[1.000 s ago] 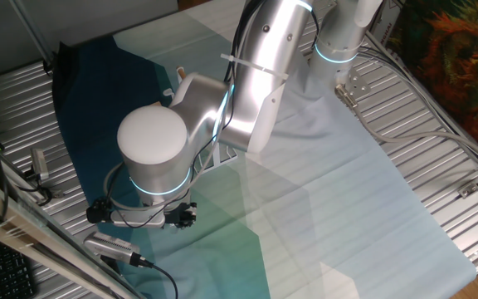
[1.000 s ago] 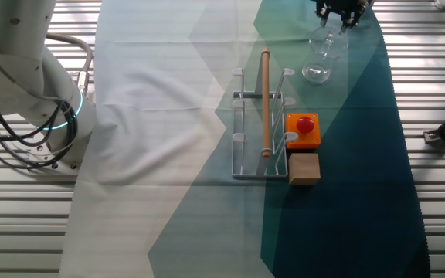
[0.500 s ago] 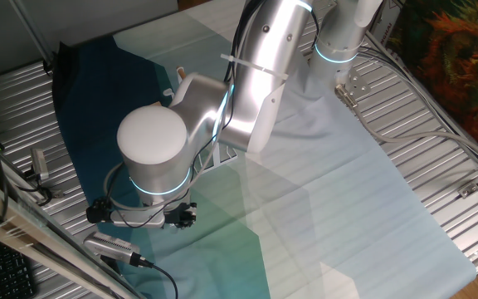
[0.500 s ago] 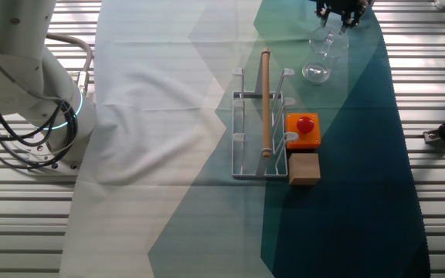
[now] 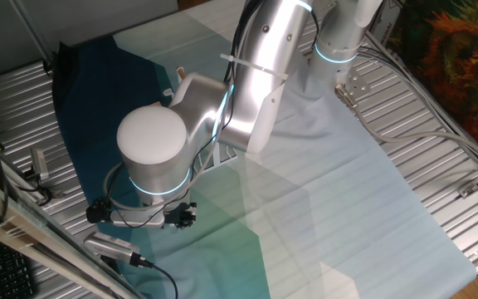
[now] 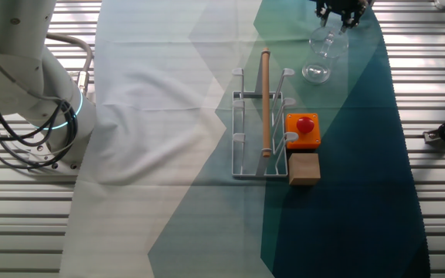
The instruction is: Put the cup on the cup rack
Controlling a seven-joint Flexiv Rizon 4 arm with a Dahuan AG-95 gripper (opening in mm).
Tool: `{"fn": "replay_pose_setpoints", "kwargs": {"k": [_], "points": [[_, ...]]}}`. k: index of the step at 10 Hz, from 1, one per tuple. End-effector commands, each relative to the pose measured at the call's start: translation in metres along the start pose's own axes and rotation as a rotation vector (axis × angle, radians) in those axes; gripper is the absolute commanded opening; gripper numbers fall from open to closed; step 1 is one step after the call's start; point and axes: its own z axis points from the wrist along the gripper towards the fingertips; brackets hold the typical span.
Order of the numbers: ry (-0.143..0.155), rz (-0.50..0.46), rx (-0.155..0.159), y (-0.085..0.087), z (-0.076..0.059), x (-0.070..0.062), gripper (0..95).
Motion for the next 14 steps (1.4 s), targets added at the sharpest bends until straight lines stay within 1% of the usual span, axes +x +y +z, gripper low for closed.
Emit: {"fn": "replay_pose_setpoints", "kwargs": {"k": [1, 2, 9, 14], "points": [[-0.004, -0.001, -0.001, -0.0007, 0.0015, 0.0002, 38.0], [-0.008, 0.0, -0.003, -0.0007, 0.0015, 0.0002, 38.0], [0.023, -0.006, 0.003, -0.0018, 0.004, 0.0002, 38.0], [0.022, -0.009, 0.005, -0.0025, 0.0058, 0.0009, 38.0]]}}
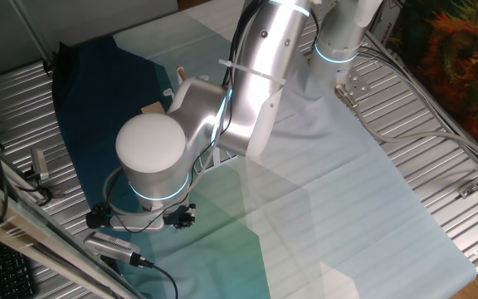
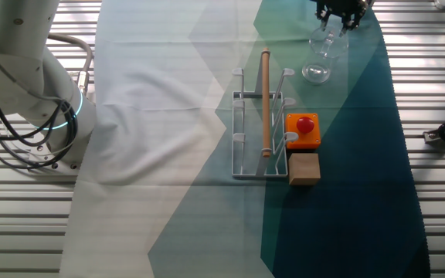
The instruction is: Put the cup on the cup rack
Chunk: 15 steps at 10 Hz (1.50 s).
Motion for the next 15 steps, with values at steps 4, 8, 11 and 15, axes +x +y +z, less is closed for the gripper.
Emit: {"fn": "replay_pose_setpoints", "kwargs": {"k": [4, 8, 11, 15], "points": [[0.004, -0.007, 0.003, -0.0012, 0.0035, 0.0012, 19.0], [0.013, -0.01, 0.007, -0.0016, 0.0049, 0.0016, 19.0], [0.018, -0.012, 0.008, -0.0022, 0.0066, 0.0021, 19.0], [0.014, -0.01, 0.009, -0.0022, 0.0068, 0.0022, 19.0]]}}
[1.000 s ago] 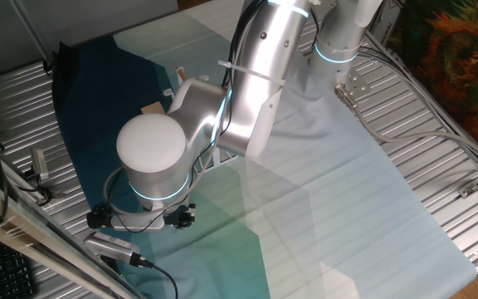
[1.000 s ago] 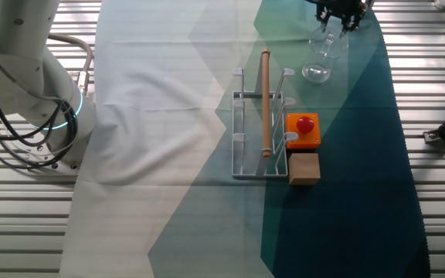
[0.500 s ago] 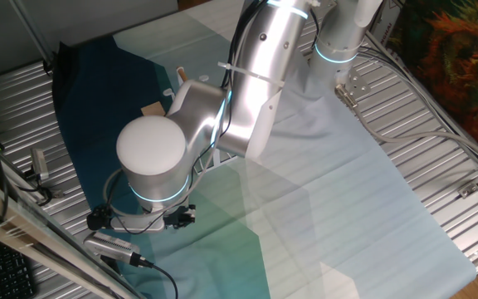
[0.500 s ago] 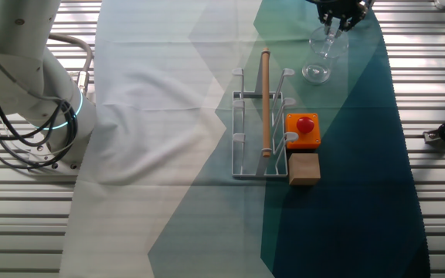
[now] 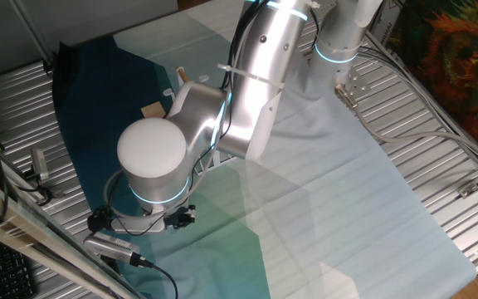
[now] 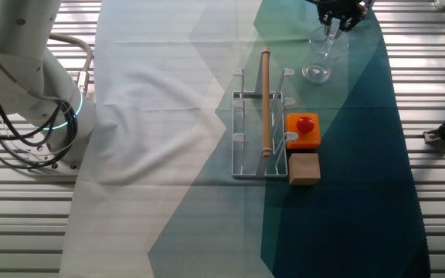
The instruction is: Put the cup on the cup rack
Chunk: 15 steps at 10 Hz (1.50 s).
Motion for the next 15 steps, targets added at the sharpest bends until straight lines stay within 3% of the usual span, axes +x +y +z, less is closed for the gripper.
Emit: {"fn": "replay_pose_setpoints", "kwargs": {"k": [1, 5, 6, 12, 15], "points": [[-0.002, 0.001, 0.003, 0.0002, 0.0, 0.0003, 19.0], [-0.006, 0.004, 0.004, 0.0001, 0.0001, 0.0003, 19.0], [-0.007, 0.004, 0.005, 0.0001, 0.0001, 0.0003, 0.0], [-0.02, 0.02, -0.003, 0.0003, 0.0, 0.0004, 0.0], [-0.024, 0.035, -0.006, 0.0031, -0.0064, 0.001, 0.0]]}}
